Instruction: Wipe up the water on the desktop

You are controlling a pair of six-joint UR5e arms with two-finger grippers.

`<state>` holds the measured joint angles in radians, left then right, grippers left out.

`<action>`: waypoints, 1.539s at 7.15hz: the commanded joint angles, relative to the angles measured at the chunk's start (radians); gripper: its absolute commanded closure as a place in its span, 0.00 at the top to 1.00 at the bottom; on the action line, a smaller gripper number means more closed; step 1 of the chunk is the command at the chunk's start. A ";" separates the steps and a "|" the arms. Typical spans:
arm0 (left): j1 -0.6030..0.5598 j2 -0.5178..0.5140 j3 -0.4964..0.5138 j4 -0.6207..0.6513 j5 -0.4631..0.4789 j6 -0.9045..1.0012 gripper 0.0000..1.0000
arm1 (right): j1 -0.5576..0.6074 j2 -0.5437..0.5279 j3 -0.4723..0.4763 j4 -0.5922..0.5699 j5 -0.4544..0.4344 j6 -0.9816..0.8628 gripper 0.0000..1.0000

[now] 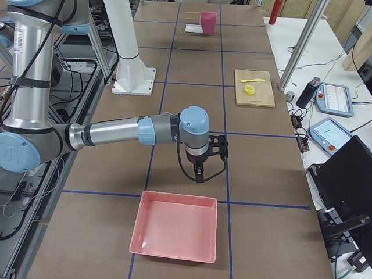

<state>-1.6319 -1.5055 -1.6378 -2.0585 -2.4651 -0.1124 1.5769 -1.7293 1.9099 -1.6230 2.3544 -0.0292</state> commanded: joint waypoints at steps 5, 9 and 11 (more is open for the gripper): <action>0.259 0.013 0.068 -0.153 0.090 -0.254 0.98 | 0.000 -0.009 0.001 0.002 -0.003 0.000 1.00; 0.288 0.096 0.081 -0.330 0.026 -0.334 0.70 | 0.000 -0.009 0.000 0.002 -0.004 -0.002 1.00; 0.288 0.102 0.081 -0.341 0.015 -0.340 0.40 | 0.000 -0.009 0.000 0.002 -0.004 -0.002 1.00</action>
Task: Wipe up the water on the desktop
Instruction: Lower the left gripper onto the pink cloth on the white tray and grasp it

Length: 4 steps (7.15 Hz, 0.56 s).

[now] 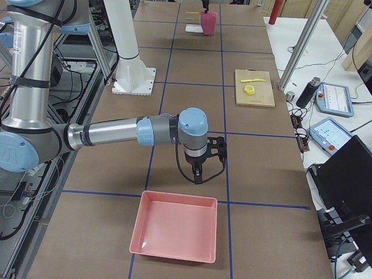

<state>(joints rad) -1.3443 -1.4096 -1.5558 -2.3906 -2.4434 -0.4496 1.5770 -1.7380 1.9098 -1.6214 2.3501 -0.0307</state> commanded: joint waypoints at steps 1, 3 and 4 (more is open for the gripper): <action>0.001 0.011 -0.001 -0.010 -0.006 -0.003 0.38 | 0.000 0.000 0.000 0.000 0.000 0.000 1.00; -0.001 0.012 -0.003 -0.010 -0.006 -0.001 0.32 | 0.000 -0.002 0.000 0.000 0.000 0.000 1.00; -0.001 0.012 -0.004 -0.010 -0.006 -0.001 0.24 | 0.000 -0.002 0.000 0.000 0.000 0.000 1.00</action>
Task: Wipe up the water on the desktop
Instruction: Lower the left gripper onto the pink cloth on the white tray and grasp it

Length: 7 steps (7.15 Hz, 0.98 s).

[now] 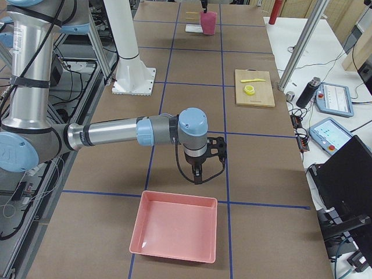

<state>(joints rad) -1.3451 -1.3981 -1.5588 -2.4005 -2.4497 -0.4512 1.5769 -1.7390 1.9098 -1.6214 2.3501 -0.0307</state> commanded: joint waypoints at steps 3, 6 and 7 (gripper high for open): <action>-0.002 -0.001 -0.003 0.000 0.001 0.000 0.00 | 0.000 -0.001 -0.002 0.000 0.000 0.000 1.00; -0.003 -0.001 -0.023 0.004 0.000 -0.001 0.00 | 0.000 -0.001 -0.002 0.000 0.000 0.000 1.00; -0.003 -0.005 -0.033 0.009 -0.008 -0.001 0.00 | 0.000 -0.001 -0.002 0.000 0.000 0.000 1.00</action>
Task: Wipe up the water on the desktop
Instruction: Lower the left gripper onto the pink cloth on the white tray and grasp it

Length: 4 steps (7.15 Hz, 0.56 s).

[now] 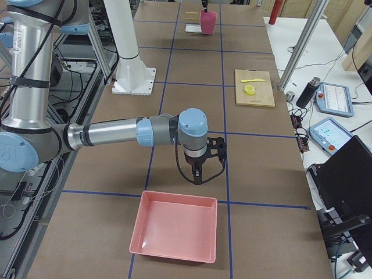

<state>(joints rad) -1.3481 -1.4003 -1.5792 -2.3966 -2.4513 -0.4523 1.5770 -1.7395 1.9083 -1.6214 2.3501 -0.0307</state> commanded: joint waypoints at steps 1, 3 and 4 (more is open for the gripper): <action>-0.009 -0.012 -0.015 0.007 -0.044 0.000 0.00 | 0.000 0.000 0.000 0.000 0.000 0.000 1.00; -0.048 -0.035 -0.022 0.010 -0.060 -0.002 0.00 | 0.000 0.015 0.012 0.000 0.003 0.017 1.00; -0.049 -0.048 -0.024 0.010 -0.058 -0.009 0.00 | 0.000 0.029 0.017 -0.003 0.009 0.021 1.00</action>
<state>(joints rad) -1.3895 -1.4313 -1.5996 -2.3875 -2.5075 -0.4554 1.5770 -1.7257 1.9179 -1.6220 2.3532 -0.0177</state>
